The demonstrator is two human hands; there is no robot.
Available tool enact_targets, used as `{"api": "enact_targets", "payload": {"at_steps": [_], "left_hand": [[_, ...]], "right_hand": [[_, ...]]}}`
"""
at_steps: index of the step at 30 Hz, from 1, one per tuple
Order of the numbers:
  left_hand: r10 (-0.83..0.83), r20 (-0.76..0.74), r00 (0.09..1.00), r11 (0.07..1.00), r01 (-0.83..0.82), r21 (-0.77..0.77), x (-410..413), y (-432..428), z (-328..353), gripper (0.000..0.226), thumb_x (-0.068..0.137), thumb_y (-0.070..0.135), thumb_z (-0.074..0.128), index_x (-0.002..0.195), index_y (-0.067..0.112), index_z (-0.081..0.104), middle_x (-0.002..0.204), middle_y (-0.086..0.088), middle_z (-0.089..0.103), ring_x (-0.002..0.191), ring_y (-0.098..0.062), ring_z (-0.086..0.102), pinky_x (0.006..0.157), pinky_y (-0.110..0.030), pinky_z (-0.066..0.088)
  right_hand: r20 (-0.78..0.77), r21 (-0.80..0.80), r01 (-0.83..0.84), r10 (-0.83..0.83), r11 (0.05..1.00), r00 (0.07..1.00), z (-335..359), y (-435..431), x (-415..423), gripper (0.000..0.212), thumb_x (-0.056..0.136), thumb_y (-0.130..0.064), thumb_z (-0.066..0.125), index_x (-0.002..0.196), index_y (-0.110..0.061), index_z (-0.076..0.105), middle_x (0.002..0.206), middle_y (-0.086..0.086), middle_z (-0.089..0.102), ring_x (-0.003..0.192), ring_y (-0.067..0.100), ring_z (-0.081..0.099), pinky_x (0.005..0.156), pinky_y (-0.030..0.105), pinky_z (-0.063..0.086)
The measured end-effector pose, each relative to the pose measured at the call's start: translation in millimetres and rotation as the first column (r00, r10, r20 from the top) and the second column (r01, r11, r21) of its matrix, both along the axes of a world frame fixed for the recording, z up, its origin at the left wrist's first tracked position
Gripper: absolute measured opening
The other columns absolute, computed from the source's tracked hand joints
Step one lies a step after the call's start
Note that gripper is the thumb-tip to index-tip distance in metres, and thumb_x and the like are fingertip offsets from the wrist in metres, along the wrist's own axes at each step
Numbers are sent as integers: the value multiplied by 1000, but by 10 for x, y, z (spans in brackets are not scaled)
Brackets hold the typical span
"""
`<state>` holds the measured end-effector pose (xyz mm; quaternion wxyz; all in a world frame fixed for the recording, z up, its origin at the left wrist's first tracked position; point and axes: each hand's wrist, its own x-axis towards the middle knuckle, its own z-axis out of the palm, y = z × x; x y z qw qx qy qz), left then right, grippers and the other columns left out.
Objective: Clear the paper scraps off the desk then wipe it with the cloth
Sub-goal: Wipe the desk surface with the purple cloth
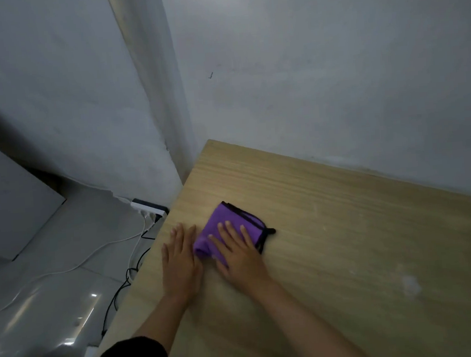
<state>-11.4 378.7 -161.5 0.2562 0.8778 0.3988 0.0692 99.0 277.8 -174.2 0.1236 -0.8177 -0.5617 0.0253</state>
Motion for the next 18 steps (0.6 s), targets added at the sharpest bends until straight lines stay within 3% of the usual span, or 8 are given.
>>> {"api": "enact_targets", "payload": {"at_steps": [4, 8, 10, 11, 13, 14, 16, 18], "left_hand": [[15, -4, 1000, 1000, -15, 9, -302, -47, 42, 76, 78, 50, -5, 144, 26, 22, 157, -1, 11, 145, -14, 2, 117, -38, -2], [12, 65, 998, 999, -10, -31, -664, -125, 111, 49, 95, 34, 17, 141, 26, 30, 156, -1, 16, 145, -14, 5, 118, -38, 1], [24, 101, 995, 999, -20, -39, -864, -155, 126, 43, 99, 22, 25, 142, 25, 29, 156, -1, 18, 145, -13, 6, 119, -38, 1], [37, 121, 992, 999, -31, -44, -962, -163, 133, 43, 99, 20, 27, 142, 24, 28, 155, -1, 19, 145, -13, 7, 119, -37, 1], [61, 140, 988, 997, -53, -62, -1162, -173, 148, 44, 99, 19, 27, 143, 23, 27, 155, -1, 19, 145, -13, 8, 118, -36, -2], [65, 133, 989, 996, -57, -66, -1265, -169, 144, 44, 99, 21, 26, 142, 23, 27, 155, -1, 20, 145, -14, 9, 118, -37, -2], [55, 114, 992, 996, -47, -71, -1461, -161, 135, 53, 91, 32, 17, 143, 23, 27, 155, -1, 19, 145, -15, 8, 117, -37, -3], [10, 98, 995, 998, -4, -65, -1642, -136, 88, 71, 78, 44, 10, 144, 22, 25, 156, -2, 16, 145, -15, 7, 116, -35, -4]], "right_hand": [[-130, 64, 267, -257, 962, 958, -30, -395, 234, 51, 84, -39, 37, 129, -21, 53, 138, 10, 50, 131, 29, 43, 112, 36, 8], [-172, -33, 573, -570, 819, 804, 73, -748, 324, 51, 93, -40, 28, 138, -21, 41, 150, 13, 31, 141, 27, 23, 115, 43, 10], [-223, -41, 669, -659, 742, 718, 244, -663, 205, 43, 96, -31, 38, 134, -13, 46, 145, 18, 38, 136, 33, 31, 112, 45, 20], [-236, 32, 692, -667, 721, 706, 352, -559, 78, 41, 94, -28, 41, 125, -5, 53, 135, 25, 48, 127, 39, 42, 107, 46, 30], [-202, 264, 631, -598, 729, 776, 516, -313, -348, 39, 85, -25, 42, 99, 5, 62, 102, 31, 64, 97, 44, 60, 90, 44, 45], [-165, 346, 543, -520, 765, 838, 537, -207, -635, 36, 82, -24, 42, 92, 4, 61, 93, 29, 65, 89, 41, 63, 85, 43, 45], [-136, 314, 333, -304, 889, 943, 444, -90, -1305, 39, 85, -28, 39, 98, 1, 63, 100, 22, 68, 97, 36, 63, 90, 43, 44], [-111, 158, 150, -134, 976, 985, 223, -117, -1864, 46, 89, -34, 35, 114, -7, 62, 119, 12, 65, 116, 28, 57, 103, 43, 33]]}}
